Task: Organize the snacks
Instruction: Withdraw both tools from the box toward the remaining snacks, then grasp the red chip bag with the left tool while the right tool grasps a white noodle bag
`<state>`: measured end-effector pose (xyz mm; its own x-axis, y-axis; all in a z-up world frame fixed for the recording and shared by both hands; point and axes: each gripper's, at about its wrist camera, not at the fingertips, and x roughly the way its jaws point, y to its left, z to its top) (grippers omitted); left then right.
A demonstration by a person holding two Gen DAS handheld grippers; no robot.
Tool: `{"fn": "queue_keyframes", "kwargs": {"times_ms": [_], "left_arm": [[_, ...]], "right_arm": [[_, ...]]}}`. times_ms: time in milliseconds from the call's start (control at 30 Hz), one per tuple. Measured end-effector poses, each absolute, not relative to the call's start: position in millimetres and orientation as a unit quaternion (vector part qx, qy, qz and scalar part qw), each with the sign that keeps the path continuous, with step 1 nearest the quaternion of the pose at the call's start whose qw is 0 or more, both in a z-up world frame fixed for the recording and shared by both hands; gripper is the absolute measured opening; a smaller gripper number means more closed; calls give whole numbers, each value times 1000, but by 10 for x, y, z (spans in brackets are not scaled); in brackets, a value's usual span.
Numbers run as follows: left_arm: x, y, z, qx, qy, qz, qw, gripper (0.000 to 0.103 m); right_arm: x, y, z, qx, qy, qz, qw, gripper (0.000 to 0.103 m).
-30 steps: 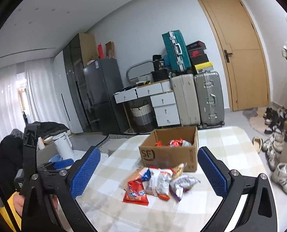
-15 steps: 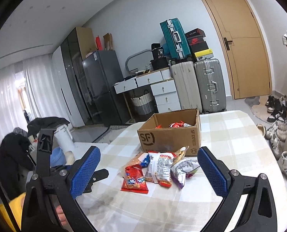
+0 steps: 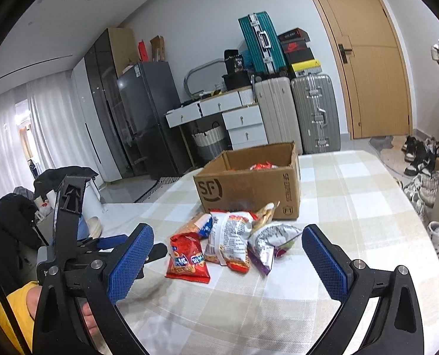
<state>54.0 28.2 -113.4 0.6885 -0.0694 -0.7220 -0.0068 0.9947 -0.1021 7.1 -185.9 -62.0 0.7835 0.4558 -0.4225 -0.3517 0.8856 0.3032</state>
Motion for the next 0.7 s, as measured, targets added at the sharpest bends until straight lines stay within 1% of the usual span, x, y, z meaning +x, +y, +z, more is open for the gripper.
{"fn": "queue_keyframes", "kwargs": {"times_ms": [500, 533, 567, 600, 667, 700], "left_arm": [[1068, 254, -1688, -47, 452, -12, 891, 102], [1089, 255, -1721, -50, 455, -14, 889, 98], [1118, 269, -1755, -62, 458, -26, 886, 90], [1125, 294, -1782, -77, 459, -38, 884, 85], [1141, 320, -1808, -97, 461, -53, 880, 68], [1145, 320, -1809, -102, 460, -65, 880, 63]], "right_arm": [[348, -1872, -1036, 121, 290, 219, 924, 102], [358, -1871, -1057, 122, 292, 220, 923, 102], [373, -1873, -1079, 123, 294, 220, 922, 102], [380, -1875, -1106, 126, 297, 220, 921, 102], [405, -1884, -1146, 130, 301, 221, 918, 102], [421, -1889, -1157, 131, 303, 221, 918, 102]]}}
